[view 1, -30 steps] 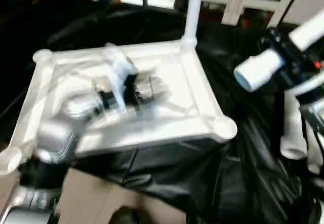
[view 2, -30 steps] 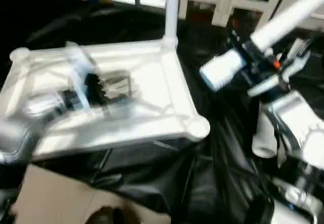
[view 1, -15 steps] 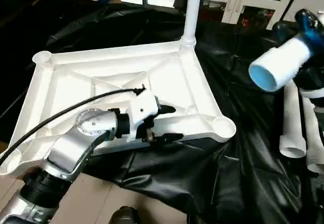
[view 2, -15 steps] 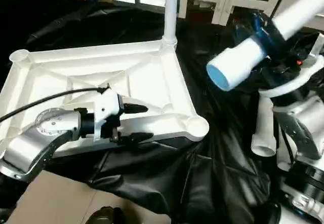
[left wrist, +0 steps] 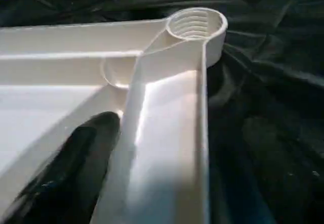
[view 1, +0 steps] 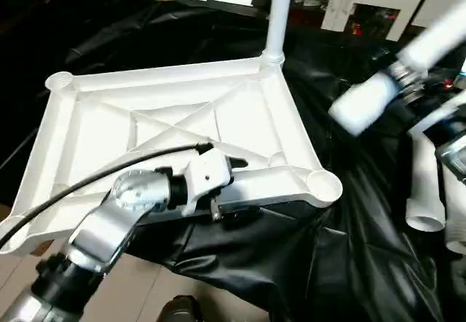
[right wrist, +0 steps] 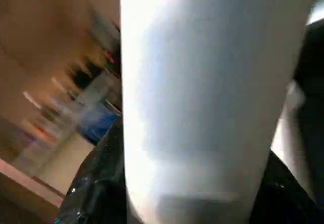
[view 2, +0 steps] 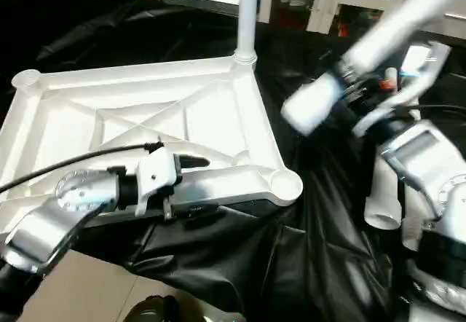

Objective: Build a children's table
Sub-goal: Insert table leg to table base

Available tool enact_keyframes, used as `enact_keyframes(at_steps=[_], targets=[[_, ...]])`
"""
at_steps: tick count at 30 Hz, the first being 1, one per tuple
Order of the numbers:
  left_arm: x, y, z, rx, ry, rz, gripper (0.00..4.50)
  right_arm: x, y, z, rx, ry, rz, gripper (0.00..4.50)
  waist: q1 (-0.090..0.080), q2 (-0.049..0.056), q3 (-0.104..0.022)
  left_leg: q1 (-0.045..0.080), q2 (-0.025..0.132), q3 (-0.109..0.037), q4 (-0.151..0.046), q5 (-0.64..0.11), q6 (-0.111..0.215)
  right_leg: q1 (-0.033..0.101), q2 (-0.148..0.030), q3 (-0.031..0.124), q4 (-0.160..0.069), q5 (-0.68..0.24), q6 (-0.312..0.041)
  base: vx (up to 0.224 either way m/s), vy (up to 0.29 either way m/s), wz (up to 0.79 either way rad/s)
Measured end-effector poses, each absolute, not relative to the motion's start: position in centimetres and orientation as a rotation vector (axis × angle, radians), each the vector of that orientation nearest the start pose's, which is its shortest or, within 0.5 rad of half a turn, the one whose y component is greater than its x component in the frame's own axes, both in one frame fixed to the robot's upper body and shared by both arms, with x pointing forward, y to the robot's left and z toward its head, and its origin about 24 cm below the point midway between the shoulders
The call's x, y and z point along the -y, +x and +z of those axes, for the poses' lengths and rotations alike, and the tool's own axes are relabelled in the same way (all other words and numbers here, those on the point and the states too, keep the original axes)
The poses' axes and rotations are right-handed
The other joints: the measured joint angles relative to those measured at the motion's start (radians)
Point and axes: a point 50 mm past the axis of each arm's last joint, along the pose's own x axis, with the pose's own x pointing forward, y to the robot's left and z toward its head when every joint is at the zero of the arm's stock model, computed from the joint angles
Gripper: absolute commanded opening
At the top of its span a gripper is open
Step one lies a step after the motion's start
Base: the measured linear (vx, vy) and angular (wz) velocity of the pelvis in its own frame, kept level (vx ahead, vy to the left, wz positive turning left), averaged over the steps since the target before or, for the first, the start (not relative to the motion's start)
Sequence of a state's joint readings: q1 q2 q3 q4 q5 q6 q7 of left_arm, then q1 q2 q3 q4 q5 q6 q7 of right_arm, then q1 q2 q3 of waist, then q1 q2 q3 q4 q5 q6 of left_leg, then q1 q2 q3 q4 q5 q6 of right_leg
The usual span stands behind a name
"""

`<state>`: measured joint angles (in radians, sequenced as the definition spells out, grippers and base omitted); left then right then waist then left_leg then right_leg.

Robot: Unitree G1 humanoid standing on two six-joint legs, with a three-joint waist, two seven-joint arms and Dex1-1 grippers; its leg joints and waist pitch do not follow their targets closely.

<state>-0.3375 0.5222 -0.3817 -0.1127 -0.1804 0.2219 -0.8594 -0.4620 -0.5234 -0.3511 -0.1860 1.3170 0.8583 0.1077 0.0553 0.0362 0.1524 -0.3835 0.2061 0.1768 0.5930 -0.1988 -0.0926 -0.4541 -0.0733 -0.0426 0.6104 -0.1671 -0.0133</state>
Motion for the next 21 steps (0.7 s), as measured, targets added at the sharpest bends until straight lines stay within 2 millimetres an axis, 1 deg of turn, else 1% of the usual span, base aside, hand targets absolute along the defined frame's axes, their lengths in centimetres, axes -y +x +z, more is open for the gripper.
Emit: enact_keyframes(at_steps=[2, 3, 8, 9, 12, 14, 15, 18, 21], targets=[[-10.7, 26.2, 9.7, -0.105, 0.43, -1.241, 4.05, 19.8, 28.5, 21.2, 0.012, 0.5, 0.613, 1.86, 0.0, 0.0, 0.0, 0.0, 0.0, 0.0, 0.0, 0.0, 0.0, 0.0, 0.0, 0.0, 0.0, 0.0, 0.0, 0.0, 0.0, 0.0], [-10.6, 26.0, 9.8, -0.104, 0.417, -1.247, 3.74, 19.6, 28.5, 21.1, 0.018, 0.436, 0.603, 1.86, 0.0, 0.0, 0.0, 0.0, 0.0, 0.0, 0.0, 0.0, 0.0, 0.0, 0.0, 0.001, 0.0, 0.0, 0.0, 0.0, 0.0, 0.0], [-11.1, 26.0, 9.7, -0.127, 0.422, -1.245, 3.55, 19.3, 28.8, 20.0, 0.014, 0.321, 0.553, 1.86, 0.0, 0.001, 0.0, 0.001, 0.0, 0.0, 0.0, -0.002, -0.003, 0.0, -0.001, 0.001, 0.0, 0.0, 0.0, 0.0, 0.0, 0.0], [-11.3, 26.0, 9.7, -0.135, 0.429, -1.246, 3.28, 19.3, 28.8, 19.9, 0.023, 0.278, 0.545, 1.86, 0.0, 0.002, 0.001, 0.001, 0.0, 0.0, 0.0, -0.002, -0.003, 0.0, -0.001, 0.001, 0.0, 0.0, 0.0, 0.0, 0.0, 0.0], [-11.3, 26.0, 9.5, -0.149, 0.42, -1.241, 3.26, 19.4, 28.8, 19.5, 0.047, 0.157, 0.524, 1.86, 0.0, 0.004, 0.002, 0.001, 0.0, 0.0, 0.0, -0.001, -0.003, 0.0, 0.0, 0.001, 0.0, 0.0, 0.0, 0.0, 0.0, 0.0], [-11.1, 26.0, 9.4, -0.156, 0.399, -1.238, 2.89, 19.1, 28.8, 19.2, 0.065, 0.105, 0.527, 1.86, 0.0, 0.005, 0.002, 0.001, 0.0, 0.0, 0.0, -0.001, -0.003, 0.0, 0.0, 0.001, 0.0, 0.0, 0.0, 0.0, 0.0, 0.0], [-10.7, 26.1, 9.4, -0.157, 0.363, -1.237, 2.82, 18.8, 28.6, 19.0, 0.081, 0.077, 0.532, 1.86, 0.001, 0.007, 0.002, 0.001, 0.0, 0.0, 0.0, -0.001, -0.003, 0.0, 0.0, 0.001, 0.0, 0.0, 0.0, 0.0, 0.0, 0.0], [-10.0, 26.0, 9.3, -0.165, 0.312, -1.242, 2.78, 17.8, 28.4, 18.5, 0.108, 0.059, 0.557, 1.86, 0.001, 0.01, 0.002, 0.0, 0.001, 0.0, 0.0, -0.001, -0.002, 0.0, -0.001, 0.001, 0.001, 0.0, 0.0, 0.0, 0.0, 0.0], [-9.9, 26.1, 8.9, -0.179, 0.323, -1.216, 2.4, 17.3, 28.3, 18.0, 0.107, 0.032, 0.563, 1.86, 0.001, 0.021, 0.004, 0.0, 0.001, -0.001, 0.0, -0.002, -0.003, 0.001, -0.001, 0.002, 0.001, 0.001, 0.0, 0.0, 0.0, 0.0]])
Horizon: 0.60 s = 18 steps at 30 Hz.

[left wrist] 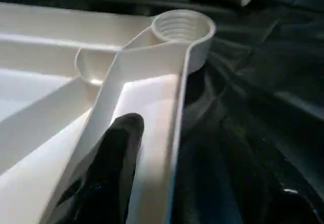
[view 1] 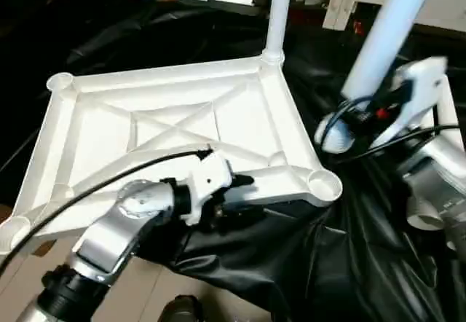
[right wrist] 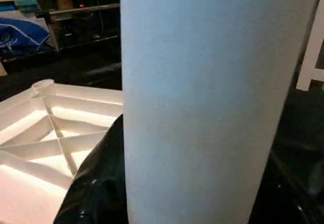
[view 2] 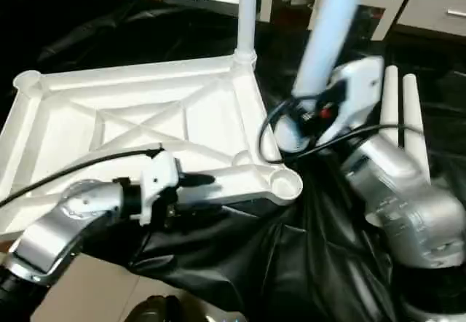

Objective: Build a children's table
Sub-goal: Insert table leg to table base

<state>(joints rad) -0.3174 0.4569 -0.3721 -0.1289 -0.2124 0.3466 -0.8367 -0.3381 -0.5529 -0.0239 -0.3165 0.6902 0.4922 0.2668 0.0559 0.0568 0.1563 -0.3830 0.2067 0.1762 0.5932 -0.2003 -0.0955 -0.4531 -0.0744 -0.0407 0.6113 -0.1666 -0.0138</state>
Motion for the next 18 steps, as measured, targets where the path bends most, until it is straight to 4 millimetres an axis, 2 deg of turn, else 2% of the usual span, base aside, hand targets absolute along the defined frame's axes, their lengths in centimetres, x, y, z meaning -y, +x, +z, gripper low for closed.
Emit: enact_keyframes(at_steps=[3, 4, 5, 7, 9, 12, 14, 17, 18], targets=[[-9.8, 26.4, 8.5, -0.195, 0.307, -1.196, 2.28, 17.2, 28.2, 17.6, 0.101, 0.016, 0.561, 1.86, 0.0, 0.008, 0.001, 0.0, 0.0, 0.0, 0.0, 0.0, 0.0, 0.0, 0.0, 0.0, 0.0, 0.0, 0.0, 0.0, 0.0, 0.0], [-9.7, 26.5, 8.4, -0.202, 0.297, -1.19, 1.98, 17.2, 28.2, 17.5, 0.105, 0.011, 0.561, 1.86, 0.0, 0.009, 0.0, -0.001, 0.0, 0.0, 0.0, 0.0, 0.0, 0.0, 0.0, 0.0, 0.0, 0.0, 0.0, 0.0, 0.0, 0.0], [-9.6, 26.7, 8.3, -0.209, 0.286, -1.18, 1.98, 17.0, 28.2, 17.5, 0.111, 0.011, 0.563, 1.86, 0.0, 0.01, 0.0, -0.001, 0.0, 0.0, 0.0, 0.0, 0.0, 0.0, 0.0, 0.0, 0.0, 0.0, 0.0, 0.0, 0.0, 0.0], [-9.4, 27.1, 8.2, -0.219, 0.283, -1.165, 1.93, 16.7, 28.2, 17.4, 0.124, -0.001, 0.574, 1.86, -0.001, 0.011, 0.0, -0.001, 0.0, -0.001, 0.0, 0.002, 0.004, 0.0, 0.0, 0.0, 0.0, 0.0, 0.0, 0.0, 0.0, 0.0], [-9.4, 27.4, 8.2, -0.219, 0.297, -1.161, 1.56, 16.5, 28.1, 17.3, 0.13, -0.01, 0.588, 1.86, -0.001, 0.012, 0.0, -0.001, 0.0, -0.001, 0.0, 0.002, 0.004, 0.0, 0.0, 0.0, 0.0, 0.0, 0.0, 0.0, 0.0, 0.0], [-9.3, 27.5, 8.1, -0.22, 0.291, -1.167, 1.47, 16.5, 28.1, 17.4, 0.142, -0.026, 0.587, 1.86, -0.003, 0.013, -0.001, -0.001, 0.0, -0.001, 0.0, 0.002, 0.004, 0.0, 0.0, 0.001, 0.0, 0.0, 0.0, 0.0, 0.0, 0.0], [-9.3, 27.5, 8.1, -0.221, 0.29, -1.172, 1.12, 16.5, 28.1, 17.4, 0.146, -0.031, 0.588, 1.86, -0.003, 0.013, -0.001, -0.001, 0.0, -0.001, 0.0, 0.002, 0.004, 0.0, 0.0, 0.001, 0.001, 0.0, 0.0, 0.0, 0.0, 0.0], [-9.3, 27.4, 8.2, -0.23, 0.293, -1.202, 1.02, 16.6, 28.1, 17.4, 0.147, -0.044, 0.59, 1.86, -0.003, 0.014, -0.001, 0.0, 0.0, -0.001, 0.0, 0.002, 0.004, 0.0, 0.0, 0.0, 0.001, 0.0, 0.0, 0.0, 0.0, 0.0], [-9.3, 27.4, 8.2, -0.234, 0.295, -1.211, 0.86, 16.6, 28.1, 17.4, 0.147, -0.048, 0.594, 1.86, -0.004, 0.014, -0.001, 0.0, 0.0, -0.001, 0.0, 0.002, 0.004, 0.0, 0.0, 0.0, 0.001, 0.0, 0.0, 0.0, 0.0, 0.0]])
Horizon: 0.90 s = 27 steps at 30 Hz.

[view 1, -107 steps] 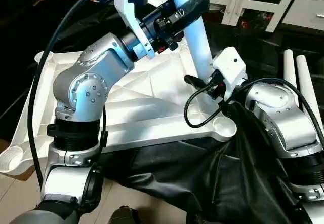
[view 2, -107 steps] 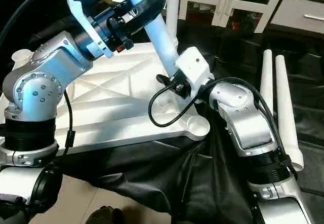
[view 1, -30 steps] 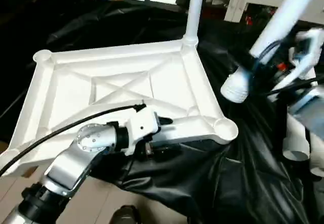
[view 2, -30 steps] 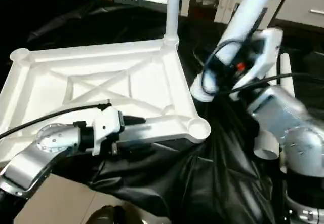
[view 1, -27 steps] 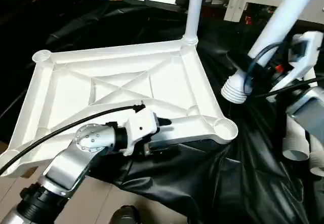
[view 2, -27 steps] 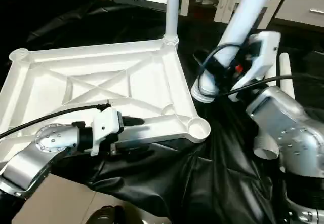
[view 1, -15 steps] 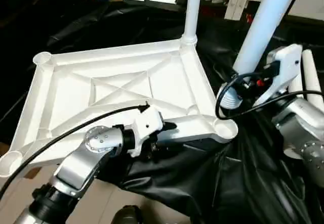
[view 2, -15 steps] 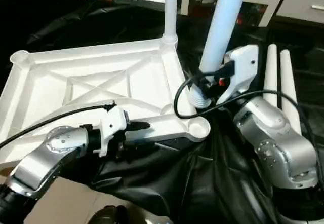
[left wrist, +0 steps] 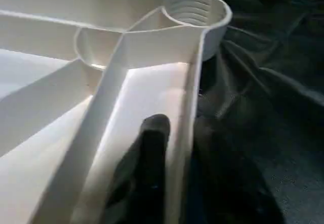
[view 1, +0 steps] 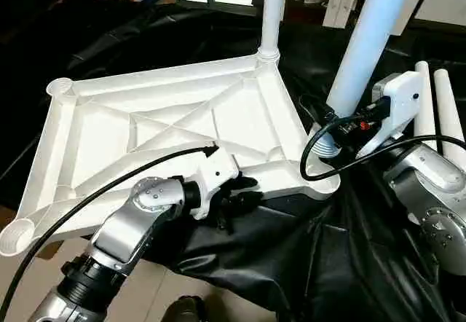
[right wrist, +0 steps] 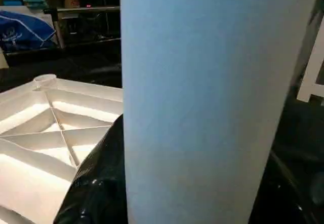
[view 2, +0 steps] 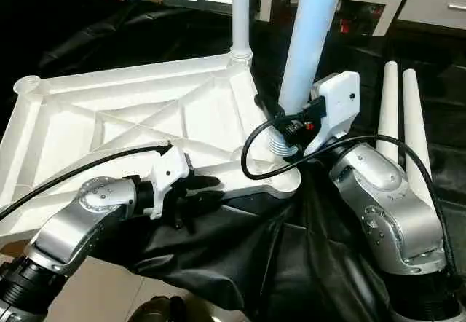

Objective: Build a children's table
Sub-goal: Insert table leg to table base

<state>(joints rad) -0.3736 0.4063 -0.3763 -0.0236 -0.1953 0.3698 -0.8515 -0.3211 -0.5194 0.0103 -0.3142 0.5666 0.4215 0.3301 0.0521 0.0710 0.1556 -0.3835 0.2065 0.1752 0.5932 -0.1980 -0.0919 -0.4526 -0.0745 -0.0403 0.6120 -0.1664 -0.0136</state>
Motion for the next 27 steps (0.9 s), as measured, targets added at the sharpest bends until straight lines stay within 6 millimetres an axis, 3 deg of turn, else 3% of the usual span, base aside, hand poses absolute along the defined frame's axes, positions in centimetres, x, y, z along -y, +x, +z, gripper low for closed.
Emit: enact_keyframes(at_steps=[7, 8, 14, 21, 23, 26, 27], targets=[[-9.22, 27.39, 8.32, -0.249, 0.338, -1.244, 0.26, 16.63, 28.16, 17.34, 0.152, -0.074, 0.598, 1.86, 0.0, 0.0, 0.0, 0.0, 0.0, 0.0, 0.0, -0.001, 0.001, 0.0, 0.0, 0.0, -0.001, 0.0, 0.0, 0.0, 0.0, 0.0], [-9.22, 27.4, 8.33, -0.247, 0.348, -1.244, 0.54, 16.63, 28.16, 17.35, 0.153, -0.075, 0.599, 1.86, 0.0, 0.0, 0.0, 0.0, 0.0, 0.0, 0.0, -0.001, 0.001, 0.0, 0.0, 0.0, -0.001, 0.0, 0.0, 0.0, 0.0, 0.0], [-9.06, 27.68, 8.31, -0.246, 0.355, -1.221, 0.93, 16.56, 28.31, 17.27, 0.153, -0.092, 0.604, 1.86, 0.0, 0.0, 0.0, 0.0, 0.0, 0.0, 0.0, 0.002, 0.003, 0.0, -0.001, 0.0, 0.001, 0.0, 0.0, 0.0, 0.0, 0.0], [-9.41, 27.67, 8.3, -0.261, 0.376, -1.229, 0.99, 16.46, 28.34, 17.38, 0.16, -0.096, 0.61, 1.86, -0.006, 0.001, -0.001, 0.0, 0.0, 0.0, 0.0, 0.002, 0.004, 0.0, -0.001, 0.0, 0.001, 0.001, 0.0, 0.0, 0.0, 0.0], [-9.49, 27.55, 8.34, -0.277, 0.362, -1.244, 1.34, 16.45, 28.35, 17.38, 0.161, -0.096, 0.609, 1.86, -0.007, 0.002, -0.001, 0.0, 0.0, 0.0, 0.0, 0.002, 0.004, 0.0, -0.001, 0.0, 0.001, 0.001, 0.0, 0.0, 0.0, 0.0], [-9.57, 27.53, 8.35, -0.29, 0.349, -1.248, 1.37, 16.34, 28.35, 17.34, 0.163, -0.091, 0.611, 1.86, -0.008, 0.002, -0.001, 0.0, 0.0, 0.0, 0.0, 0.002, 0.004, 0.0, 0.0, 0.0, 0.001, 0.001, 0.0, 0.0, 0.0, 0.0], [-9.57, 27.55, 8.33, -0.288, 0.357, -1.245, 1.6, 16.34, 28.36, 17.32, 0.163, -0.096, 0.609, 1.86, -0.009, 0.002, -0.001, 0.0, 0.0, 0.0, 0.0, 0.002, 0.004, 0.0, -0.001, 0.0, 0.001, 0.001, 0.0, 0.0, 0.0, 0.0]])
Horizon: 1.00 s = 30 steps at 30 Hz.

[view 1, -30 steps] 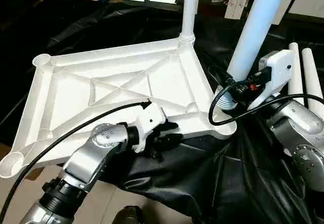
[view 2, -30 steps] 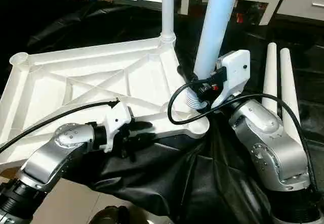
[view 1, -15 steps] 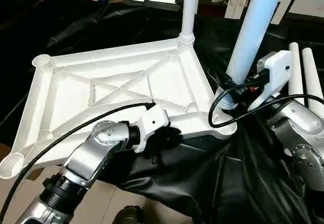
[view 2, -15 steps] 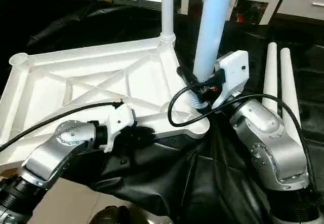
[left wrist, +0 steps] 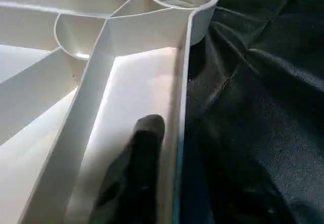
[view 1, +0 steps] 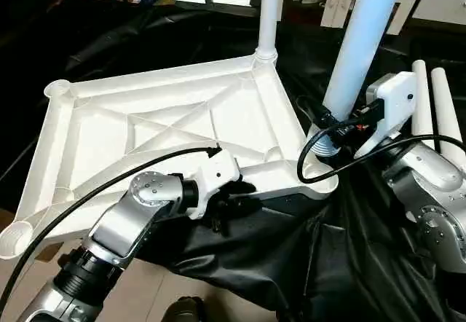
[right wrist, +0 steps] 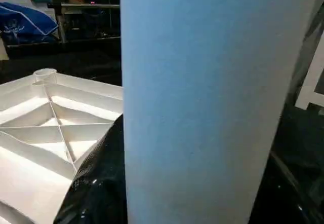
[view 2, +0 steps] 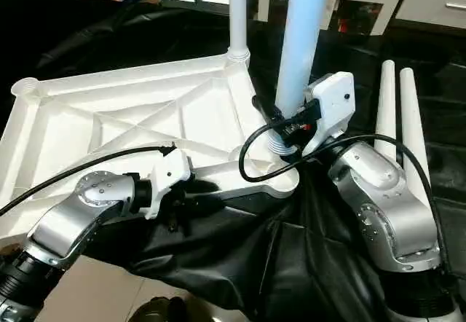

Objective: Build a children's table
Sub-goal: Insert table leg to table base

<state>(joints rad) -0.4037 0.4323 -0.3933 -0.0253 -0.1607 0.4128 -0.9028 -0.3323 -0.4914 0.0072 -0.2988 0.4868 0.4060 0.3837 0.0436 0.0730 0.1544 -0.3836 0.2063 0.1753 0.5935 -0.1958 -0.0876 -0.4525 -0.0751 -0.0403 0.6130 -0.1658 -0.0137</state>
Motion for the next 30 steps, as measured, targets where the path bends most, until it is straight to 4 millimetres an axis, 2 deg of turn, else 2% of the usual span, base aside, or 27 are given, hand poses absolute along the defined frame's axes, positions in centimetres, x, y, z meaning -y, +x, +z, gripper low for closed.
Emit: enact_keyframes(at_steps=[6, 8, 11, 14, 17, 19, 21, 23, 27, 30], targets=[[-9.5, 27.6, 8.2, -0.27, 0.412, -1.241, 1.71, 16.4, 28.4, 17.3, 0.162, -0.108, 0.611, 1.86, 0.0, 0.001, 0.0, 0.001, 0.0, 0.0, 0.0, 0.001, 0.0, 0.001, 0.0, 0.0, 0.001, 0.0, 0.0, 0.0, 0.0, 0.0], [-9.5, 27.7, 8.2, -0.269, 0.418, -1.233, 1.45, 16.3, 28.4, 17.3, 0.162, -0.108, 0.612, 1.86, 0.0, 0.001, 0.0, 0.001, 0.0, 0.0, 0.0, 0.001, 0.0, 0.001, 0.0, 0.0, 0.001, 0.001, 0.0, 0.0, 0.0, 0.0], [-9.5, 27.8, 8.2, -0.27, 0.42, -1.226, 1.34, 16.3, 28.4, 17.3, 0.163, -0.109, 0.614, 1.86, -0.001, 0.001, 0.0, 0.001, 0.0, 0.0, 0.0, 0.003, -0.001, 0.002, 0.0, 0.0, 0.001, 0.003, 0.0, 0.0, 0.0, 0.0], [-9.7, 28.1, 8.2, -0.274, 0.45, -1.212, 0.96, 16.3, 28.4, 17.3, 0.164, -0.111, 0.614, 1.86, -0.004, 0.001, -0.001, 0.001, 0.0, 0.0, 0.0, 0.003, -0.001, 0.002, 0.0, 0.001, 0.0, 0.006, 0.0, 0.0, 0.0, 0.0], [-9.8, 28.2, 8.1, -0.278, 0.461, -1.21, 0.86, 16.4, 28.4, 17.4, 0.167, -0.11, 0.608, 1.86, -0.009, 0.001, -0.001, 0.002, 0.0, 0.0, 0.0, 0.004, -0.001, 0.002, 0.0, 0.001, 0.0, 0.007, 0.001, 0.0, 0.0, 0.0], [-10.1, 28.2, 8.1, -0.279, 0.471, -1.213, 0.48, 16.5, 28.4, 17.4, 0.168, -0.11, 0.606, 1.86, -0.013, 0.001, -0.001, 0.002, 0.0, -0.001, 0.0, 0.003, -0.002, 0.002, 0.0, 0.001, 0.0, 0.008, 0.001, 0.0, 0.0, 0.0], [-10.5, 28.2, 8.1, -0.287, 0.483, -1.218, 0.46, 16.5, 28.4, 17.4, 0.172, -0.106, 0.602, 1.86, -0.015, 0.001, -0.001, 0.003, 0.0, -0.001, 0.0, 0.003, -0.002, 0.002, 0.001, 0.001, 0.0, 0.009, 0.001, 0.0, 0.0, 0.0], [-10.7, 28.2, 8.0, -0.292, 0.487, -1.221, 0.2, 16.5, 28.4, 17.5, 0.177, -0.098, 0.6, 1.86, -0.016, 0.002, -0.001, 0.004, 0.0, -0.001, 0.0, 0.003, -0.002, 0.002, 0.001, 0.001, 0.0, 0.009, 0.001, 0.0, 0.0, 0.0], [-11.5, 28.0, 7.8, -0.298, 0.491, -1.243, 0.0, 16.3, 28.7, 17.3, 0.183, -0.039, 0.598, 1.86, -0.02, 0.002, -0.001, 0.005, 0.0, -0.002, -0.001, 0.003, -0.002, 0.002, 0.002, 0.002, -0.001, 0.008, 0.001, 0.0, 0.0, 0.0], [-13.0, 27.8, 7.9, -0.314, 0.468, -1.252, 0.0, 17.2, 29.1, 17.4, 0.183, 0.141, 0.566, 1.86, -0.024, 0.001, -0.001, 0.005, 0.0, -0.002, -0.002, 0.004, -0.001, 0.001, 0.002, 0.002, -0.002, 0.008, 0.001, 0.0, 0.0, 0.0]])
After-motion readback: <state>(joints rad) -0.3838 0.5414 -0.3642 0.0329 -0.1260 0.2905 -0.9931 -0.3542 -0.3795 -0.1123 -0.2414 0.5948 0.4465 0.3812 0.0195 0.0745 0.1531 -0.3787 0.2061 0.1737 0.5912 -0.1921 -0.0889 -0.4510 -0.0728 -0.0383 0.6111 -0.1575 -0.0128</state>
